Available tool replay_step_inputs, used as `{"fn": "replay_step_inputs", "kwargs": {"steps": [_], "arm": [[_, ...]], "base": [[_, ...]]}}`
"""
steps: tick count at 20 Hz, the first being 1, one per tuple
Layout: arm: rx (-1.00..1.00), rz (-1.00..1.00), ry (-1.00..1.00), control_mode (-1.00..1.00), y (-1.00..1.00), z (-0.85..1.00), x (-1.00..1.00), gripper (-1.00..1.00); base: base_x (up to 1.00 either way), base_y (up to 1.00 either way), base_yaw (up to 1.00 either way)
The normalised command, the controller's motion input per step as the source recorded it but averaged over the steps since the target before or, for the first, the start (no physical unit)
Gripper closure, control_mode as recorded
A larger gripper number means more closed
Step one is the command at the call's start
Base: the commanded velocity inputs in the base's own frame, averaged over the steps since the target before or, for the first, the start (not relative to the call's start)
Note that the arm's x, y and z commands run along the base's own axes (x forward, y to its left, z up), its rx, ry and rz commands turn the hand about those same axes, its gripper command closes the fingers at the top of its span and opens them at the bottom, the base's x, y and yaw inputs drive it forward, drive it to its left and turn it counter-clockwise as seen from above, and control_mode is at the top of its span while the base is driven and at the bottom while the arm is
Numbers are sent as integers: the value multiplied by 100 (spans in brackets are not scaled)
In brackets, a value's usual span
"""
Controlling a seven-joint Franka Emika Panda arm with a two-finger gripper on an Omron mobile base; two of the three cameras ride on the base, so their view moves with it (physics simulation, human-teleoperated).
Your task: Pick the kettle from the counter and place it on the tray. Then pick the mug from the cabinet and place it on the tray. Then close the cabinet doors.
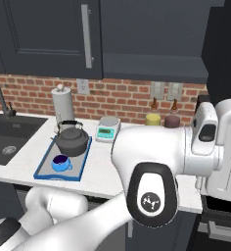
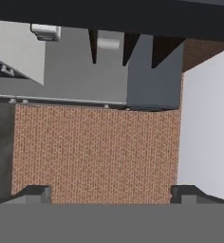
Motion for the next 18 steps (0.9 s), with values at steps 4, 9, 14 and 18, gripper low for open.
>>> {"fn": "replay_step_inputs", "kwargs": {"steps": [4, 9, 14, 18], "arm": [[0, 17, 0, -100, -19, 0, 24, -100], [1, 20, -3, -100, -24, -3, 38, -100], [0, 16, 0, -100, -17, -1, 38, -100], [0, 16, 0, -100, -9, -5, 45, -100]], "base": [[0, 0, 0], [0, 0, 0], [0, 0, 0], [0, 0, 0]]}}
